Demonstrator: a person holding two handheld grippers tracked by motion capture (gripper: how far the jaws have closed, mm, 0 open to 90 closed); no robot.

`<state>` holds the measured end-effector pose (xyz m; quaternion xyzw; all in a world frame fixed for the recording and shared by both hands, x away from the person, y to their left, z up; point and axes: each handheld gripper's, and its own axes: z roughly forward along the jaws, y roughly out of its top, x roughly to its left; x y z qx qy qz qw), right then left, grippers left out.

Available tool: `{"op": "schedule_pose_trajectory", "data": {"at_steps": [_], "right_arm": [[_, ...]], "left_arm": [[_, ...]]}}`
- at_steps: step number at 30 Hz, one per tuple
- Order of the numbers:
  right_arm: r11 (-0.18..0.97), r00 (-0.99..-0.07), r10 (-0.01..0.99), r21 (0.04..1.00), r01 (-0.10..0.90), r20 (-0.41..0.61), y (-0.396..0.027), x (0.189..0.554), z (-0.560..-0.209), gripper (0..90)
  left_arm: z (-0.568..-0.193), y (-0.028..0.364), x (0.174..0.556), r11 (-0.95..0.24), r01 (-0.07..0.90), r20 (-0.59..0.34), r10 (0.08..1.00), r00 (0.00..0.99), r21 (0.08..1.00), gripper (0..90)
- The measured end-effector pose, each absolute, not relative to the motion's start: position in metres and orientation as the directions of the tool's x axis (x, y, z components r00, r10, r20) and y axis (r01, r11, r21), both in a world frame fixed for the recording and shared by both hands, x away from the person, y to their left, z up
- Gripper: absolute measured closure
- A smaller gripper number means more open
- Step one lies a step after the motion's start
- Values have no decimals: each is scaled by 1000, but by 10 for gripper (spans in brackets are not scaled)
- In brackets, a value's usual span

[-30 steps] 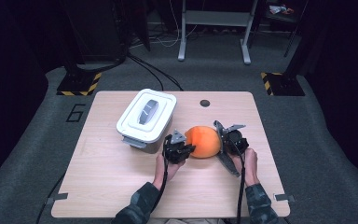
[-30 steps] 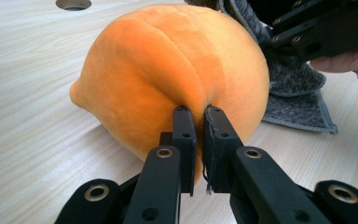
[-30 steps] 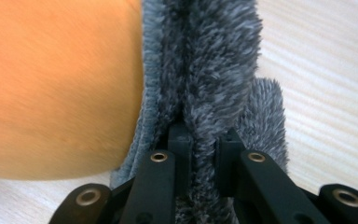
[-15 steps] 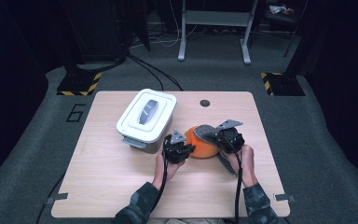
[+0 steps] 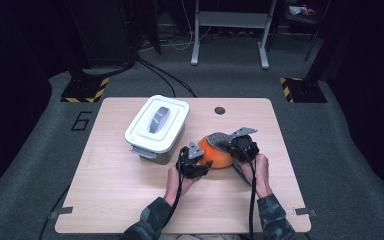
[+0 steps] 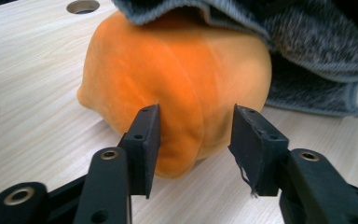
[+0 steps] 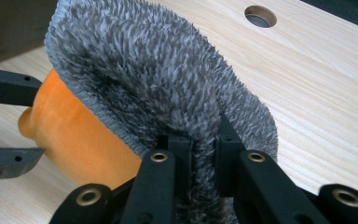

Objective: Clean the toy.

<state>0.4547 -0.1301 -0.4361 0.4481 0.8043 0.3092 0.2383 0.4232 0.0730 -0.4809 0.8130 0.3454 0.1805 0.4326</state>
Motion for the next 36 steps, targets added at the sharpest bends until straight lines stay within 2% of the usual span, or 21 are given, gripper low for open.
{"op": "schedule_pose_trajectory", "data": {"at_steps": [5,8,10,14,17,30,34,36], "right_arm": [[412,-489,865,713,567,-111,-131,455,-436,814],[409,-487,866,715,567,-110,-131,455,-437,814],[408,-489,866,717,566,-107,-131,455,-437,814],[394,-482,871,722,569,-94,-132,454,-436,814],[383,-476,874,734,561,-92,-137,451,-433,813],[414,-524,841,780,469,-132,-130,429,-405,811],[442,-531,835,747,496,-141,-119,435,-412,810],[473,-523,832,727,498,-183,-112,437,-418,811]], "left_arm": [[-487,75,425,-367,420,-17,736,676,830,479],[-488,72,426,-373,409,-1,738,675,833,503],[-489,71,427,-376,405,6,738,675,833,554],[-490,68,428,-384,398,15,735,678,833,708],[-488,68,428,-378,398,4,729,685,836,765],[-464,73,423,-269,427,-142,683,716,863,800],[-463,70,422,-274,432,-150,673,724,859,800],[-465,70,423,-276,436,-147,678,720,857,799]]}}
